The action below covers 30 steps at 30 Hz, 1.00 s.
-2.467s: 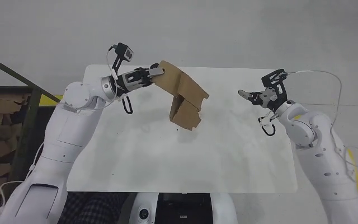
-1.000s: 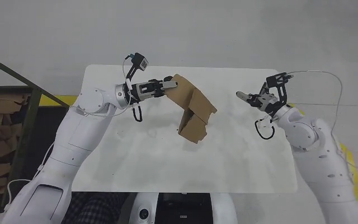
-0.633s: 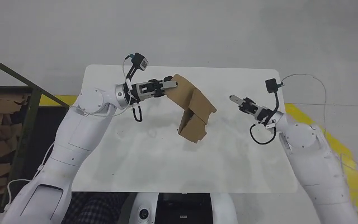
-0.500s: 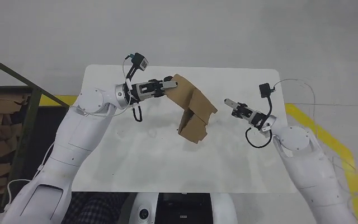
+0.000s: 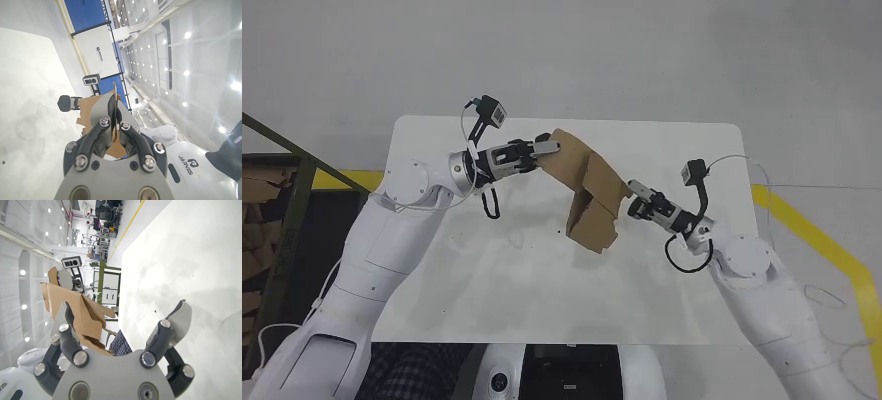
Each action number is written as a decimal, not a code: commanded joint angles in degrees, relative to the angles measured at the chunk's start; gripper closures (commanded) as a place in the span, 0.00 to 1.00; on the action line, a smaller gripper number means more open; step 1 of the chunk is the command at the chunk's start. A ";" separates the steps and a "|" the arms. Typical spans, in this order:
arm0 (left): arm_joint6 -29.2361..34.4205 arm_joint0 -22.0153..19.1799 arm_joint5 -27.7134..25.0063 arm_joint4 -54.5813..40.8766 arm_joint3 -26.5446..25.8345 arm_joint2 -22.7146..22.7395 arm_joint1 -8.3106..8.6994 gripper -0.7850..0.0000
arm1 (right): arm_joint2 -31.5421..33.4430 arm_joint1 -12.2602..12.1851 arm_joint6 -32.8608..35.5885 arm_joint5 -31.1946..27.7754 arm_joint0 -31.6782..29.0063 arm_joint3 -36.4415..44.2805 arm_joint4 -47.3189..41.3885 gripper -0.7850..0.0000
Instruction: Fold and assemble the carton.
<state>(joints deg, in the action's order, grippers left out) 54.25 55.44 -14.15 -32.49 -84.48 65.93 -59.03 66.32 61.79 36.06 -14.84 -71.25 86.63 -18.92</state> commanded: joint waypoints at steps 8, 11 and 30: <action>0.00 -0.45 0.24 -0.09 1.29 -0.73 -0.52 1.00 | -1.21 0.89 1.11 0.10 0.15 1.87 -6.88 0.00; 0.01 -0.56 0.29 0.08 1.59 -0.78 -0.64 1.00 | -1.02 0.96 1.49 0.20 0.18 2.58 -6.85 0.00; 0.30 -0.98 0.08 4.03 7.05 0.79 -0.74 1.00 | 2.77 0.93 5.86 0.08 -0.28 4.21 -10.58 0.00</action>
<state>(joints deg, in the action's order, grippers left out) 54.41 54.43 -14.05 -28.57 -77.66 66.61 -59.79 68.90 62.73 41.80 -14.72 -71.50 90.90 -29.42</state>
